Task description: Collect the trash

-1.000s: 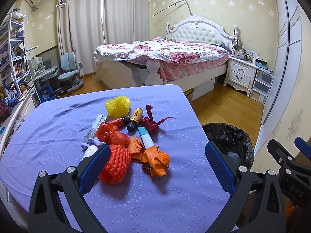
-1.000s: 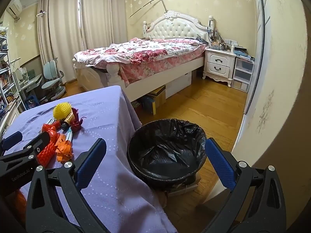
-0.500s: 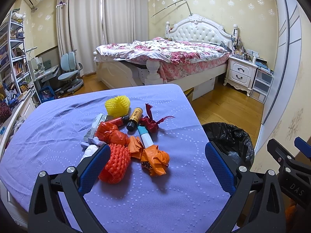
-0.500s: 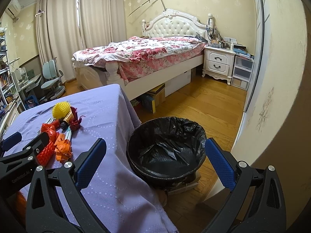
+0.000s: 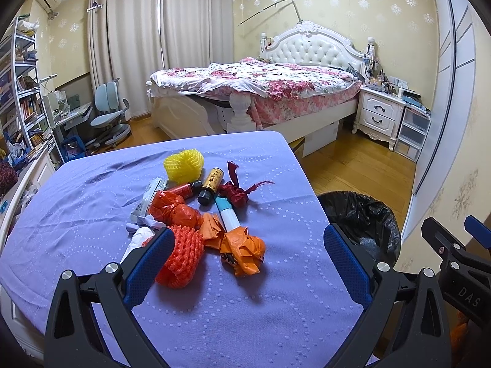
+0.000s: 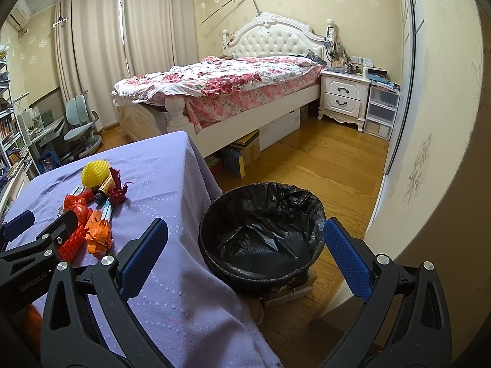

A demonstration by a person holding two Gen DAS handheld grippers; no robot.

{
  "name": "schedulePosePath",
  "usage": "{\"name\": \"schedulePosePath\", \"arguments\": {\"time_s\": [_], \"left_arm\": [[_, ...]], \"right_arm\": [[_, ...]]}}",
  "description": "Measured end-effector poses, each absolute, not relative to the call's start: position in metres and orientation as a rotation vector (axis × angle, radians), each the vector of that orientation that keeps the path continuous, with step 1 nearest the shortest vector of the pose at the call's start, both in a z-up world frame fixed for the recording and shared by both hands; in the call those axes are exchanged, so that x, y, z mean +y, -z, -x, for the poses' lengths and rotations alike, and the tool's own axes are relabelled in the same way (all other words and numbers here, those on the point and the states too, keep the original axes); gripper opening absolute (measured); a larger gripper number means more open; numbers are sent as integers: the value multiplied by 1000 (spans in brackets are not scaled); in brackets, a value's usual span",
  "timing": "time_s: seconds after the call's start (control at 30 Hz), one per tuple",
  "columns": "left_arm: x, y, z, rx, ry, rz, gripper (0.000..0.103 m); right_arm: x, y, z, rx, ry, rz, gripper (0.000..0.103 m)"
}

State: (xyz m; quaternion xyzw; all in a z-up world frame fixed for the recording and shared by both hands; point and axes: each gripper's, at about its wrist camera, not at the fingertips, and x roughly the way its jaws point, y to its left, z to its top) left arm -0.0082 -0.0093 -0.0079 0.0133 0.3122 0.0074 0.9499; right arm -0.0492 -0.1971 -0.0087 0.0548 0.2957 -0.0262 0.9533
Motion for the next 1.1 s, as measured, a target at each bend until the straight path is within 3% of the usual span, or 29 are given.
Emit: {"name": "schedulePosePath", "arguments": {"time_s": [1.1], "left_arm": [[-8,13,9,643,-17,-41,96]], "right_arm": [[-197,20,49,621,43,-113,99]]}}
